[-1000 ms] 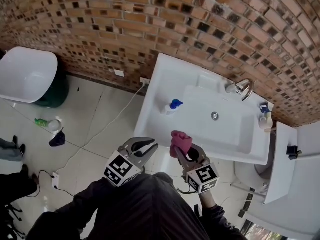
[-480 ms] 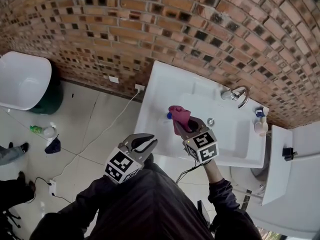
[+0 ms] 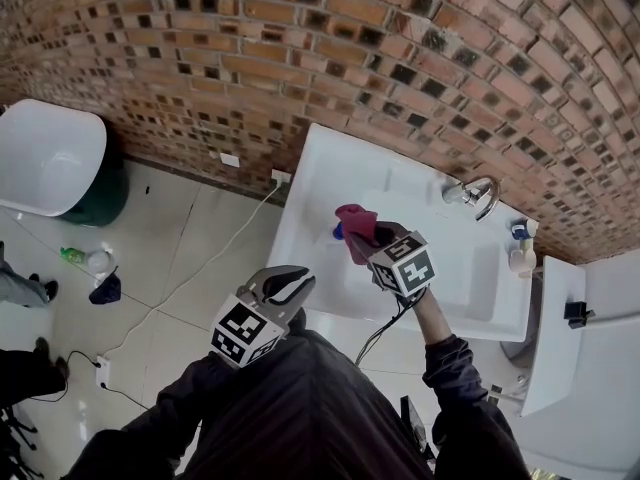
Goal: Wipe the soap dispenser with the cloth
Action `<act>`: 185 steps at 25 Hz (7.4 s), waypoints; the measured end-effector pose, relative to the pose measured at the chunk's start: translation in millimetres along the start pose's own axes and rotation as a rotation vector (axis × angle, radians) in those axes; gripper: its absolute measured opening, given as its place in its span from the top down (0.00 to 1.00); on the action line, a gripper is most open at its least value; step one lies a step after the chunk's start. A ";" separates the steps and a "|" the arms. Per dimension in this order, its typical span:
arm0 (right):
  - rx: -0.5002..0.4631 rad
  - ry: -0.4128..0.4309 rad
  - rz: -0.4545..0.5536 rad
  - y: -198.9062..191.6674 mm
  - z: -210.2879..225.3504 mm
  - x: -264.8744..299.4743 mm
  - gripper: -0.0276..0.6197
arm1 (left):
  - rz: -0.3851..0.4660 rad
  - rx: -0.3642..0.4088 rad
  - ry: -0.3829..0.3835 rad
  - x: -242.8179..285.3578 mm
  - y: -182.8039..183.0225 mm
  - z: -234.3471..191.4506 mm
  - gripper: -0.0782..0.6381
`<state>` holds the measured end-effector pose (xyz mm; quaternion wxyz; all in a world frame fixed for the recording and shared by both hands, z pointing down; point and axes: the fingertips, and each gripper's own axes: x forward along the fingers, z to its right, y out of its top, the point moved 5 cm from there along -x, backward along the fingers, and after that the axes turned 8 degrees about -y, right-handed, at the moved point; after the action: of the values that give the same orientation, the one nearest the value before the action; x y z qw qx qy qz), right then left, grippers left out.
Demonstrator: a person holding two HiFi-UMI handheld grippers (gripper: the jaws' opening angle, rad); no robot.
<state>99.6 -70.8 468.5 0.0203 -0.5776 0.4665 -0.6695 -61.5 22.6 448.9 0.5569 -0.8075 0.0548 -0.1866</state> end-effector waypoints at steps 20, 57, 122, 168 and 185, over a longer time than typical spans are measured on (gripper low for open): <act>-0.011 -0.038 0.348 -37.1 -33.8 -23.4 0.84 | -0.045 0.000 0.015 1.5 -2.0 -8.2 0.84; 0.038 0.082 -0.007 -118.6 -69.0 102.0 0.84 | -0.089 -0.012 0.106 -16.3 -4.5 -14.6 0.84; 0.221 0.133 -0.097 -121.4 26.7 133.0 0.84 | -0.144 -0.016 0.117 2.3 -6.2 -38.1 0.84; 0.278 -0.006 0.095 -121.2 13.8 4.7 0.84 | -0.721 0.850 -0.779 132.0 -18.1 -69.3 0.59; 0.111 0.464 -0.038 -48.9 31.5 72.2 0.84 | -0.219 0.177 -0.343 102.7 15.7 -38.7 0.66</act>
<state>125.6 -103.1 551.4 -0.0682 -0.4150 0.4101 -0.8093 21.2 -47.7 471.1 0.6031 -0.7766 -0.1451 -0.1099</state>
